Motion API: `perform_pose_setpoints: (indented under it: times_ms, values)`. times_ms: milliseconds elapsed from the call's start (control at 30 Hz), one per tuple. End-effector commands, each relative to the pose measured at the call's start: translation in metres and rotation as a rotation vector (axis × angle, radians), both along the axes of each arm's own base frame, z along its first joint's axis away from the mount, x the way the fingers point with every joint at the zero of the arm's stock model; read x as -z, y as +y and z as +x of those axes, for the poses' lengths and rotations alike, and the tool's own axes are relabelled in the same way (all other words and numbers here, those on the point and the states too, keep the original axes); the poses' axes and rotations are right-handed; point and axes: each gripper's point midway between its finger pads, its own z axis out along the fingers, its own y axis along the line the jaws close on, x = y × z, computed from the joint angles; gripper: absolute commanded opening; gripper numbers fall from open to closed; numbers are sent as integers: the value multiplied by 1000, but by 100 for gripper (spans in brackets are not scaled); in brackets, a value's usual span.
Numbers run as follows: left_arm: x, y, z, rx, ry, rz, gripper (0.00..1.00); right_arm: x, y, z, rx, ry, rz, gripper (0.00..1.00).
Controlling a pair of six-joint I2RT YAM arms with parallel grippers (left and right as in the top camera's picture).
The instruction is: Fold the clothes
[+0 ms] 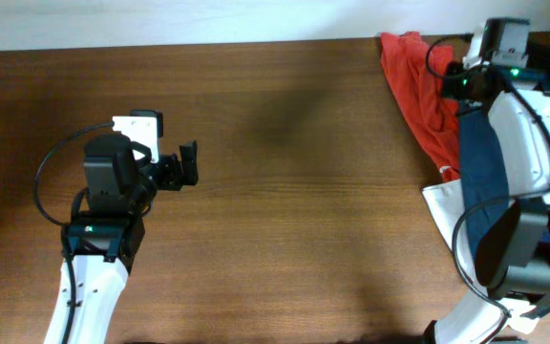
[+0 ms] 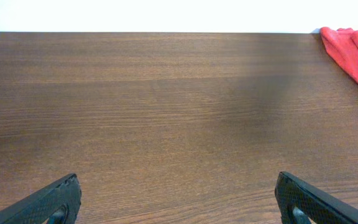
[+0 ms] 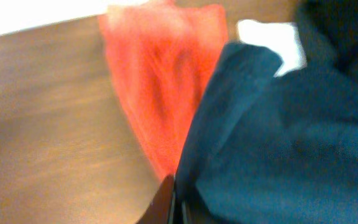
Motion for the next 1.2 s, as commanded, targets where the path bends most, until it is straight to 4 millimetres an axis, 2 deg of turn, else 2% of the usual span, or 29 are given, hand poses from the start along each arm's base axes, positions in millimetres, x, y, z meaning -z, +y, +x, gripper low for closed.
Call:
perform_pose_setpoints:
  times_ms: [0, 67, 133, 167, 200, 333, 367, 400, 433, 500, 533, 567, 633, 733, 800, 833, 933, 1000, 1067, 1167]
  values:
    - [10, -3, 8, 5, 35, -12, 99, -36, 100, -8, -236, -13, 135, 4]
    - [21, -3, 11, 4, 65, -10, 99, -32, 139, -18, -312, 27, 140, 4]
    - [33, -3, 13, 4, 97, -8, 99, -29, 198, -31, -427, 54, 144, 4]
    - [36, -3, 14, 4, 107, -8, 99, -31, 220, -33, -458, 41, 153, 4]
    - [41, -3, 15, 5, 120, -7, 99, -38, 253, -34, -517, -5, 148, 4]
    - [56, -3, 17, 24, 154, 22, 99, -71, 341, -29, -599, -191, 225, 4]
    - [59, -3, 18, 24, 159, 22, 99, -75, 358, -35, -634, -210, 231, 11]
    - [59, -3, 18, 24, 161, 22, 99, -74, 366, -39, -649, -209, 226, 35]
    - [59, -3, 18, 24, 161, 22, 99, -72, 367, -42, -648, -201, 207, 96]
    - [59, -4, 18, 25, 162, 21, 99, -51, 341, -47, -555, -114, 88, 99]
    - [59, -4, 18, 25, 161, 22, 99, -37, 316, -54, -479, -37, 29, 99]
    - [59, -4, 18, 26, 162, 21, 99, -31, 298, -59, -437, 9, -14, 99]
    - [60, -8, 16, 49, 170, 1, 99, -32, 244, -71, -321, 84, -133, 99]
    - [55, -51, 7, 198, 191, -163, 99, -47, 188, -86, -220, 137, -142, 99]
    - [63, -76, 1, 211, 245, -220, 99, -50, 156, -91, -172, 170, -90, 99]
    - [74, -102, -4, 248, 277, -203, 99, -46, 110, -97, -66, 220, -85, 99]
    - [88, -134, -12, 300, 313, -197, 99, -40, 65, -110, 40, 286, -77, 99]
    - [97, -154, -14, 253, 373, -297, 99, -35, 39, -129, 105, 360, -68, 99]
    - [111, -175, -25, 285, 428, -307, 99, -31, 21, -145, 153, 419, -58, 99]
    - [123, -202, -48, 377, 503, -312, 99, -29, 18, -157, 164, 468, -53, 99]
